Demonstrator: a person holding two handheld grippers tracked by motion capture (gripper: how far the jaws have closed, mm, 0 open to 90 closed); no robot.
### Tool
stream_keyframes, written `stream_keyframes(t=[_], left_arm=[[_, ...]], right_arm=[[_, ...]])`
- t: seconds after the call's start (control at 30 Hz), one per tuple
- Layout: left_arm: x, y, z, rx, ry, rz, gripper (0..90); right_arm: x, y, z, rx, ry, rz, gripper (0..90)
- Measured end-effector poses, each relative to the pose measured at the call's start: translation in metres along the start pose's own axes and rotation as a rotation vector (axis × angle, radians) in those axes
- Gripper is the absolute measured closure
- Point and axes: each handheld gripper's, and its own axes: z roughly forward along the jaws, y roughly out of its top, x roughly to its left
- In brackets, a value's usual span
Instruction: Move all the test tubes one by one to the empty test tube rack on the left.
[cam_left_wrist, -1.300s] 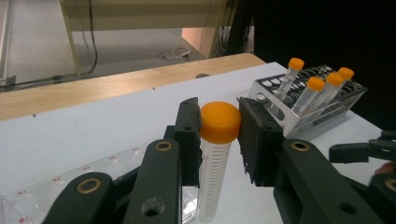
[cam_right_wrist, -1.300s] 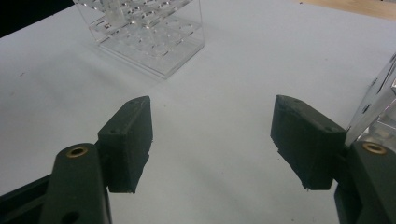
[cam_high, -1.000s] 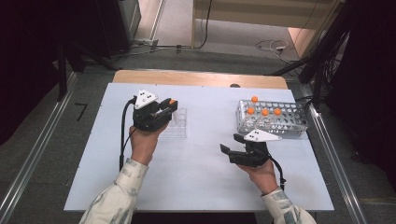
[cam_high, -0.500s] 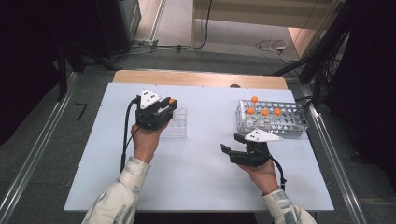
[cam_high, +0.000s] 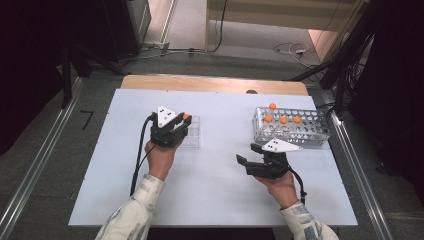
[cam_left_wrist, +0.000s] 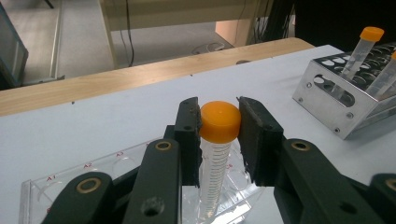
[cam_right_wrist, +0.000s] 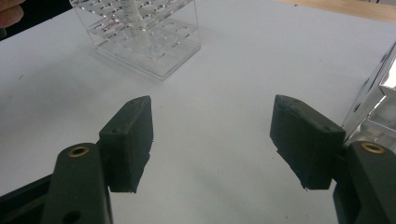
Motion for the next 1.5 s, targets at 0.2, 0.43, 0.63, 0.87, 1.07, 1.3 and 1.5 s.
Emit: stream_keyframes(t=[0.2, 0.43, 0.63, 0.87, 1.07, 1.3, 1.5], left_arm=[[0.000, -0.003, -0.001, -0.005, -0.002, -0.006, 69.5], [0.001, -0.008, 0.001, 0.015, -0.024, -0.021, 64.0], [0.002, -0.009, -0.001, 0.034, -0.041, -0.042, 55.9], [0.006, -0.012, -0.014, 0.017, -0.068, -0.107, 42.2], [0.011, -0.019, -0.029, 0.014, -0.048, -0.128, 28.1], [0.017, -0.033, -0.041, 0.020, -0.020, -0.135, 22.2], [0.021, -0.045, -0.051, 0.030, 0.006, -0.117, 21.6]], right_arm=[[0.000, 0.000, 0.000, -0.004, 0.003, 0.001, 28.7], [0.000, 0.000, -0.001, -0.004, 0.001, 0.003, 28.7], [-0.002, 0.000, -0.001, -0.005, -0.002, 0.004, 28.7], [-0.007, -0.001, -0.005, -0.008, -0.020, 0.019, 29.1], [-0.016, -0.003, -0.012, -0.027, -0.044, 0.041, 29.4], [-0.029, -0.005, -0.023, -0.042, -0.082, 0.068, 29.7], [-0.042, -0.007, -0.031, -0.056, -0.126, 0.086, 30.1]])
